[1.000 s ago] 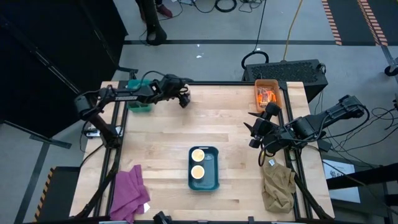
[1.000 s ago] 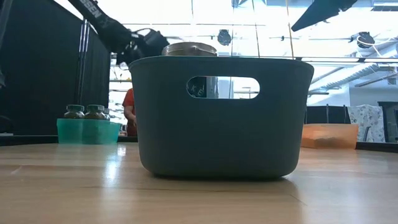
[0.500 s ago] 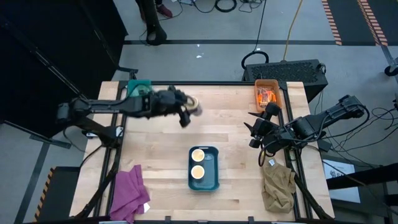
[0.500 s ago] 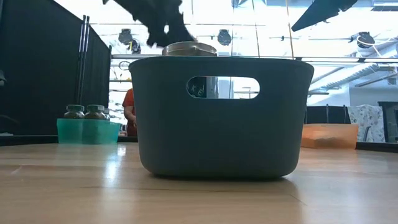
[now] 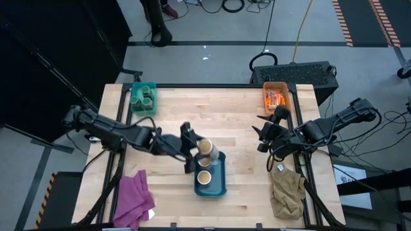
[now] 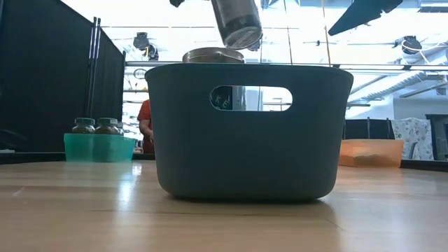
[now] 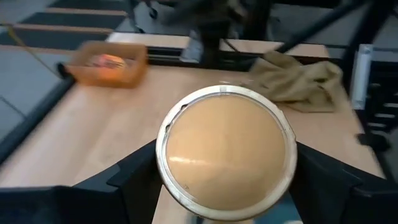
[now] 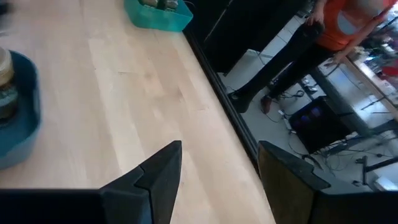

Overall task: Sort spices by type
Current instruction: Put the gold seasoning bottle into the blue bin

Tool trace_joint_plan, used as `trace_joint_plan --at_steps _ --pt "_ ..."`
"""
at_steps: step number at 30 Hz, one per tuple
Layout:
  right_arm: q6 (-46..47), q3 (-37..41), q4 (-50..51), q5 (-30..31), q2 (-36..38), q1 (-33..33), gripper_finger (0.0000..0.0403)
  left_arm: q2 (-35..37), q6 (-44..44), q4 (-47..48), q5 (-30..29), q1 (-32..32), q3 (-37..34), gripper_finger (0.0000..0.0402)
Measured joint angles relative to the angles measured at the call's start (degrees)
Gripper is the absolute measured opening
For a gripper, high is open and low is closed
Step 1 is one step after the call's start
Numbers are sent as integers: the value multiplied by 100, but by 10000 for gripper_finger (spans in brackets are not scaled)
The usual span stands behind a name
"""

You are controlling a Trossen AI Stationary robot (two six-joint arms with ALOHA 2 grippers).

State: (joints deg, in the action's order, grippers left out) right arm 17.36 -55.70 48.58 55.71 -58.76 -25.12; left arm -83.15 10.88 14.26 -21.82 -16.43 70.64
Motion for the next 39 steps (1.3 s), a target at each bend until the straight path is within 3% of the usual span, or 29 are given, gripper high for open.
trace_joint_plan --at_steps 9,17,39 --pt "-23 0 428 1594 0 2 194 -760 -49 120 3 -385 861 287" --pt "315 0 435 1042 79 2 194 -1428 -67 546 62 -380 1379 287" --pt "492 0 498 994 380 2 194 -1995 223 1035 77 -356 1693 287"
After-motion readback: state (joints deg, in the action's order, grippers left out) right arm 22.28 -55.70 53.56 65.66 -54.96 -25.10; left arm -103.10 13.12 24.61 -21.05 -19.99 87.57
